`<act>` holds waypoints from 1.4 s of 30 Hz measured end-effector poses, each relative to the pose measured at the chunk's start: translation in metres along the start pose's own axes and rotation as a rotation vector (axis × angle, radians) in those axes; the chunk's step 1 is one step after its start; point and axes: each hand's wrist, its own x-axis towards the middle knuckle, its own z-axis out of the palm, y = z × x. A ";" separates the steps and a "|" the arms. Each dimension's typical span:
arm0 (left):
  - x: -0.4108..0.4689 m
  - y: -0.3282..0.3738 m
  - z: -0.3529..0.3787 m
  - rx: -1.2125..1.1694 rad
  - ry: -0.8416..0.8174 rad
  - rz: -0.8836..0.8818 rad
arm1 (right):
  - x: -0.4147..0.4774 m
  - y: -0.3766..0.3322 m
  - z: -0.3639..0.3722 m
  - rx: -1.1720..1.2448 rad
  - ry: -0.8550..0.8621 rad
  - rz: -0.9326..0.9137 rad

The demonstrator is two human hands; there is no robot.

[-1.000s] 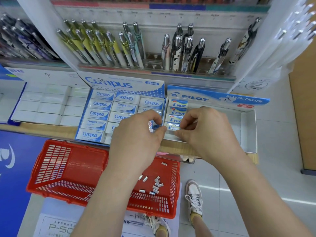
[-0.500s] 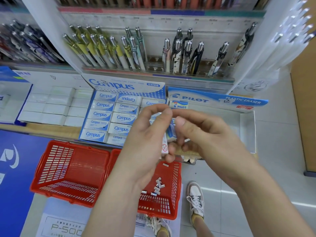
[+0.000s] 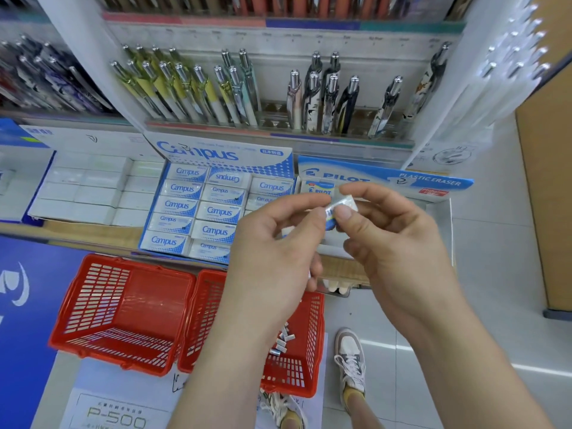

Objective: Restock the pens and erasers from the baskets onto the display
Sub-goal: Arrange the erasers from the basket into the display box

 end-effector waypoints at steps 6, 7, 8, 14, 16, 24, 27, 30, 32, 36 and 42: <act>-0.002 -0.002 0.002 -0.061 0.038 0.038 | -0.004 -0.002 0.004 0.319 0.021 0.066; -0.003 -0.002 0.003 -0.078 0.029 0.034 | -0.005 -0.001 0.004 0.363 0.027 0.071; -0.003 -0.003 0.003 -0.065 0.019 0.035 | -0.006 0.000 0.004 0.378 0.027 0.081; 0.000 0.002 -0.011 0.034 -0.083 0.078 | -0.008 -0.005 -0.005 0.218 -0.060 0.175; 0.001 0.006 -0.015 0.065 -0.209 0.054 | -0.006 -0.008 -0.006 0.180 -0.086 0.168; 0.006 0.008 -0.026 0.226 -0.168 0.108 | -0.006 -0.010 -0.017 0.005 -0.181 0.084; 0.006 0.002 -0.029 0.311 -0.137 0.117 | -0.010 -0.009 -0.019 -0.255 -0.143 -0.027; 0.005 -0.004 -0.031 0.433 -0.115 0.129 | -0.009 -0.002 -0.020 -0.526 -0.076 -0.162; 0.005 -0.010 -0.034 0.557 -0.050 0.172 | -0.005 0.003 -0.022 -0.715 -0.049 -0.201; 0.010 -0.019 -0.040 0.746 0.043 0.227 | 0.000 0.011 -0.020 -0.920 -0.042 -0.205; 0.014 -0.025 -0.036 0.822 0.049 0.252 | 0.005 0.011 -0.011 -1.061 -0.035 -0.185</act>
